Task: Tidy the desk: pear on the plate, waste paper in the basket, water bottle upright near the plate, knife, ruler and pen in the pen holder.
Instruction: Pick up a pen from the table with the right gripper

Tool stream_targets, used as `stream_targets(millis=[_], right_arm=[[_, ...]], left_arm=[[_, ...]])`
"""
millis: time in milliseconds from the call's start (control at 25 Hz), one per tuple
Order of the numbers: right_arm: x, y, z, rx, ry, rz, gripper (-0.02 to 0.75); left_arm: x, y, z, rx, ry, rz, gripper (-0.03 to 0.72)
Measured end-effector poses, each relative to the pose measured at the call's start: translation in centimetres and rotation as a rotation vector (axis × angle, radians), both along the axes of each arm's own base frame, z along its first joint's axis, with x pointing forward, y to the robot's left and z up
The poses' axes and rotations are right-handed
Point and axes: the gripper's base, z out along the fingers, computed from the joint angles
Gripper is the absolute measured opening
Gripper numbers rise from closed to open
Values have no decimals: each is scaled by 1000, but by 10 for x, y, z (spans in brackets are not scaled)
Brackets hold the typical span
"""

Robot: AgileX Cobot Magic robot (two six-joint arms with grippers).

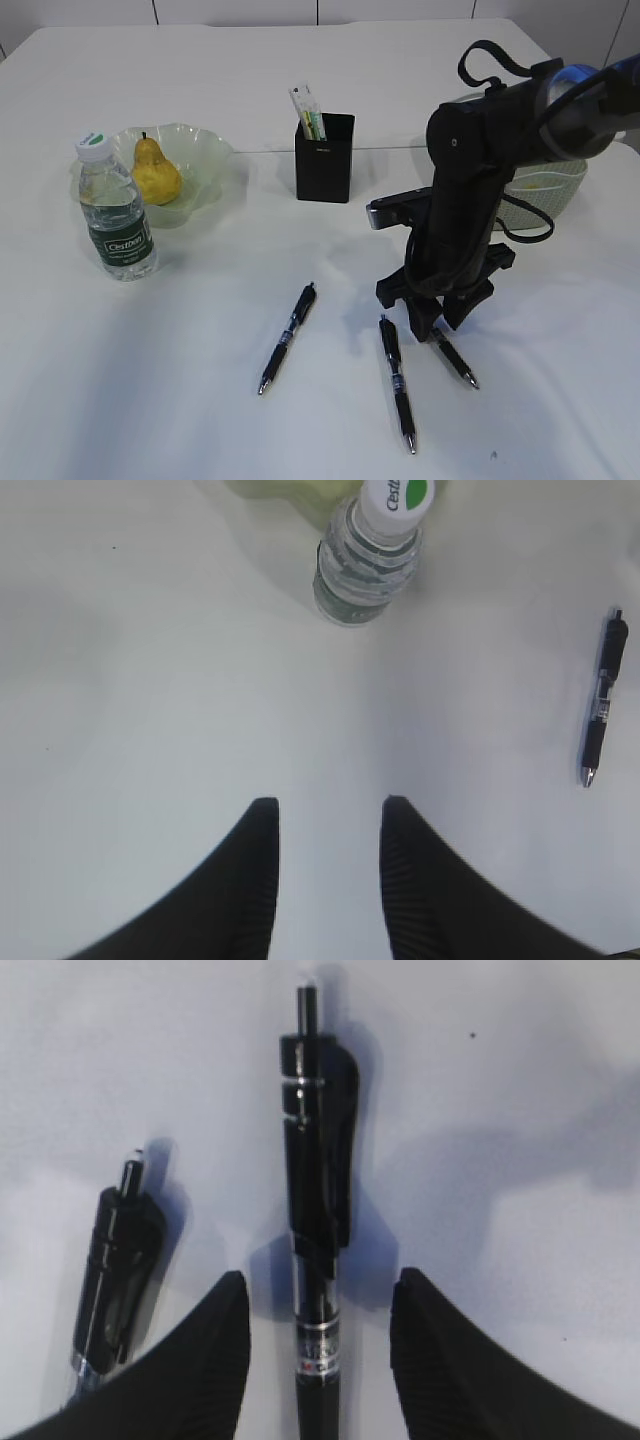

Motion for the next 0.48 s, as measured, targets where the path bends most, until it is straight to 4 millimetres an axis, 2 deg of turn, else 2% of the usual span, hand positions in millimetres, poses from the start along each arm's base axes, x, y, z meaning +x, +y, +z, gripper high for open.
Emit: stream_targets(millis=[480], right_arm=[[2, 1, 0, 8, -24, -13, 372]], left_arm=[[0, 0, 0, 0, 0, 0, 237]])
